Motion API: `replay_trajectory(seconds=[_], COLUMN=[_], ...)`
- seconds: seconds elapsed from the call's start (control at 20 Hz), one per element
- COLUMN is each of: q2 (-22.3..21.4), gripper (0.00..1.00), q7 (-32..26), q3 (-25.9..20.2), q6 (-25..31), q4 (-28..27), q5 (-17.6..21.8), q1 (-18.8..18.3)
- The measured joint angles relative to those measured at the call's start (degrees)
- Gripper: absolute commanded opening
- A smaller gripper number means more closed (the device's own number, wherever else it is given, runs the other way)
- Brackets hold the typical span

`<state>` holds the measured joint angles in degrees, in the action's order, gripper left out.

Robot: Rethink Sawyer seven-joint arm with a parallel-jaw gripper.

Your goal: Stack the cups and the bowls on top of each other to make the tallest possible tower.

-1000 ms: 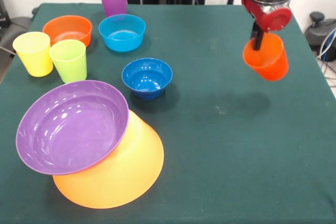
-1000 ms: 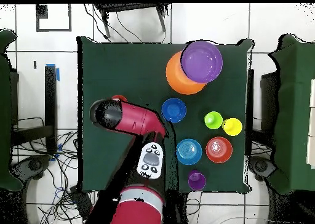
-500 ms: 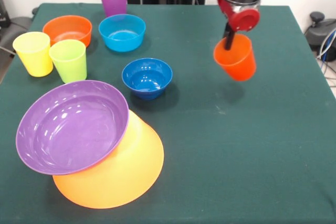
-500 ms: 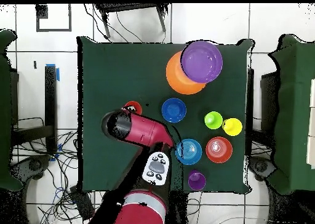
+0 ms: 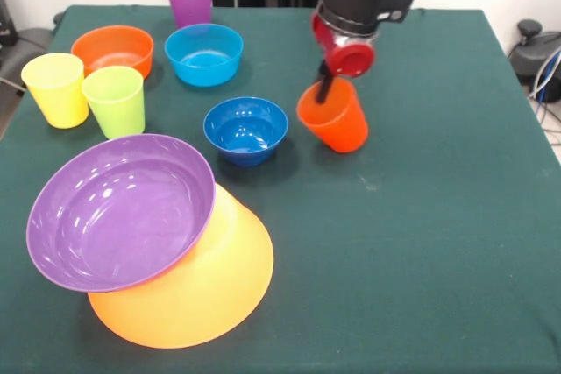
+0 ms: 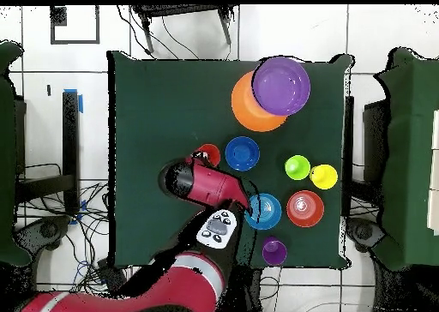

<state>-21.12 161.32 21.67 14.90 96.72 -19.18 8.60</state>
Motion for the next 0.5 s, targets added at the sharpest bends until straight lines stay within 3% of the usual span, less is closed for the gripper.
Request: replay_trajectory(seconds=[0.25, 0.5], q2=[3.6, 4.4], gripper=[0.0, 0.0], q7=[0.0, 0.0], q3=[6.1, 9.6], q6=[-0.1, -0.1], q4=[-3.1, -3.5], q5=[-0.9, -1.0], q1=[3.6, 5.2])
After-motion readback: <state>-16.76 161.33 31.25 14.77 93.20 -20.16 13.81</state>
